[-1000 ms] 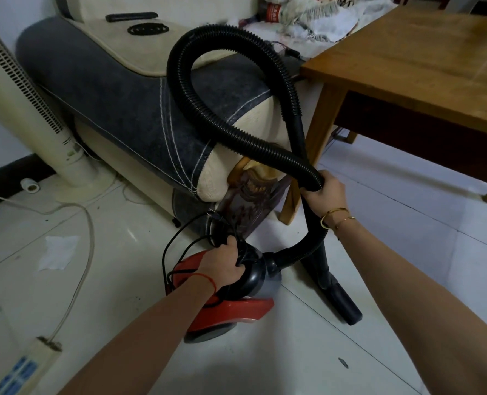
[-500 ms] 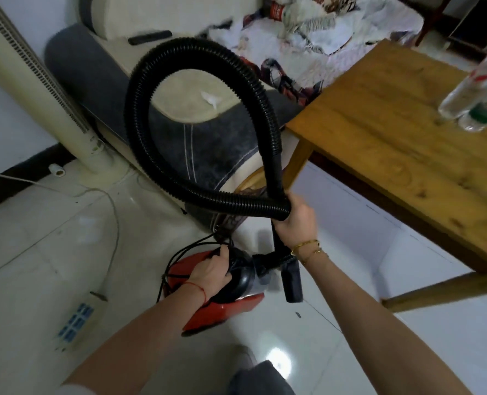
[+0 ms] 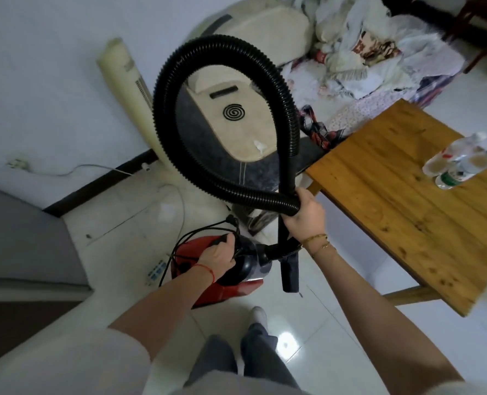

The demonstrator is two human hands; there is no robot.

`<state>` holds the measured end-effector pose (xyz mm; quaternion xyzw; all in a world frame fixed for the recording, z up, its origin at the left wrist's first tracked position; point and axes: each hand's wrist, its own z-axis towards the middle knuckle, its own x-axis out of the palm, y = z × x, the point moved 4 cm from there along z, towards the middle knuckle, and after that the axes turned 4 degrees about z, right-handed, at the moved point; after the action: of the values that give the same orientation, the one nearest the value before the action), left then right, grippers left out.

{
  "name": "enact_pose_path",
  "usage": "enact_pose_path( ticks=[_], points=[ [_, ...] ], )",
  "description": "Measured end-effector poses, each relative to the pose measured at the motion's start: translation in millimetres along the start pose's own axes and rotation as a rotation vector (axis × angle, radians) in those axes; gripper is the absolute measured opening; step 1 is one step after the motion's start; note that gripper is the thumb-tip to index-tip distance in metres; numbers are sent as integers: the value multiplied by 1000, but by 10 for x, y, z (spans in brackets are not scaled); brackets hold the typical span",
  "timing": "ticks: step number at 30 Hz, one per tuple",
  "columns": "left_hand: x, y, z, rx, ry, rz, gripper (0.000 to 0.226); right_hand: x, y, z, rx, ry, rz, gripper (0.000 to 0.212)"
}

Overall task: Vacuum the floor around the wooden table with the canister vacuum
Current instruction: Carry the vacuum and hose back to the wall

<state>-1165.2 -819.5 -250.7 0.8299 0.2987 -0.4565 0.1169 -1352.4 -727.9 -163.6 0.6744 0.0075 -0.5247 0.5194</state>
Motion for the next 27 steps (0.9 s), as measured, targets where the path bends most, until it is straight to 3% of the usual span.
enact_pose_path(
  ticks=[11, 27],
  points=[
    [-219, 353, -700, -80, -42, -65, 47, -89, 736, -291, -87, 28, 25, 41],
    [-60, 488, -941, -117, -38, -165, 53, 41, 944, -452, -95, 73, 23, 41]
  ],
)
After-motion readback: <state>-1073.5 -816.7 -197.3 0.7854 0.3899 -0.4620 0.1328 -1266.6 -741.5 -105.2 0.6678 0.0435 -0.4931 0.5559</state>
